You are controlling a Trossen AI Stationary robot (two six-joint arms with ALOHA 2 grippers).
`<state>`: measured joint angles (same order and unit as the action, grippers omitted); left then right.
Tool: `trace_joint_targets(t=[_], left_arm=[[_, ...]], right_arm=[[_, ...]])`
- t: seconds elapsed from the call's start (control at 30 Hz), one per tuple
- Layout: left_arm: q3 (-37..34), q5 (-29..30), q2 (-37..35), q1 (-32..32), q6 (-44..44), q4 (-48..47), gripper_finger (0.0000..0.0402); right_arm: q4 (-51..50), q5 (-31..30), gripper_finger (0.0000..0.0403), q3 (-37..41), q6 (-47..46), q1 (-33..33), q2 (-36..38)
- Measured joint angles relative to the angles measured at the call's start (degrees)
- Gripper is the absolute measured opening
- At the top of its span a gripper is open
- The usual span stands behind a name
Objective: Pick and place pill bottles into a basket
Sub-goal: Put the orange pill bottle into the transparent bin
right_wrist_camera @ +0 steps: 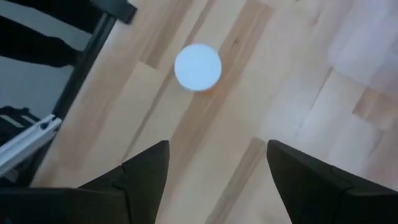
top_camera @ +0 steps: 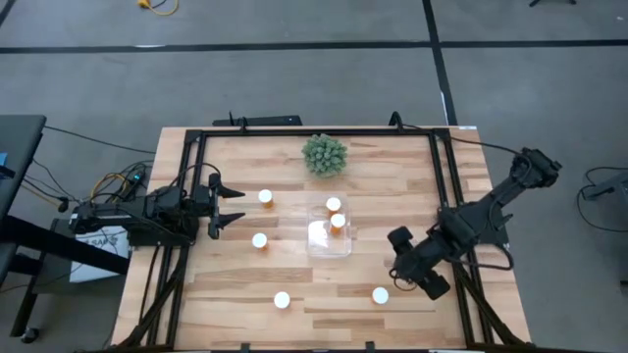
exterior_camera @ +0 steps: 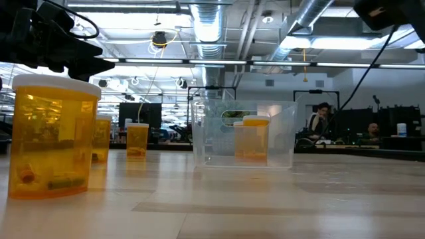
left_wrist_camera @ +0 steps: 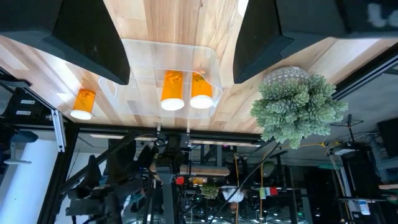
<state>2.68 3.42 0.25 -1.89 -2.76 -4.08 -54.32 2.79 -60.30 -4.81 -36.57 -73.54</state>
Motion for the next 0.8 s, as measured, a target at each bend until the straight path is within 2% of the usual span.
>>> trace_joint_targets(t=[0.13,0.33,0.53,0.67,0.8], left_arm=[[0.0,0.0,0.0,0.0,0.0,0.0,0.0277],[0.0,0.0,0.0,0.0,0.0,0.0,0.0277],[0.0,0.0,0.02,0.0,0.0,0.0,0.0277],[0.0,0.0,0.02,-0.01,0.0,-0.01,0.0277],[0.0,0.0,0.02,0.0,0.0,0.0,0.0277]], right_arm=[[3.36,-2.09,0.0265,4.5,-0.43,-2.77,1.17],[12.39,-4.12,0.0265,13.9,-9.3,-7.53,5.02],[21.65,-11.4,0.0265,15.77,-12.3,-9.96,4.43],[27.07,-11.84,0.0265,15.81,-12.3,-10.04,1.07],[27.63,-11.75,0.0265,15.81,-12.3,-9.98,-2.35]])
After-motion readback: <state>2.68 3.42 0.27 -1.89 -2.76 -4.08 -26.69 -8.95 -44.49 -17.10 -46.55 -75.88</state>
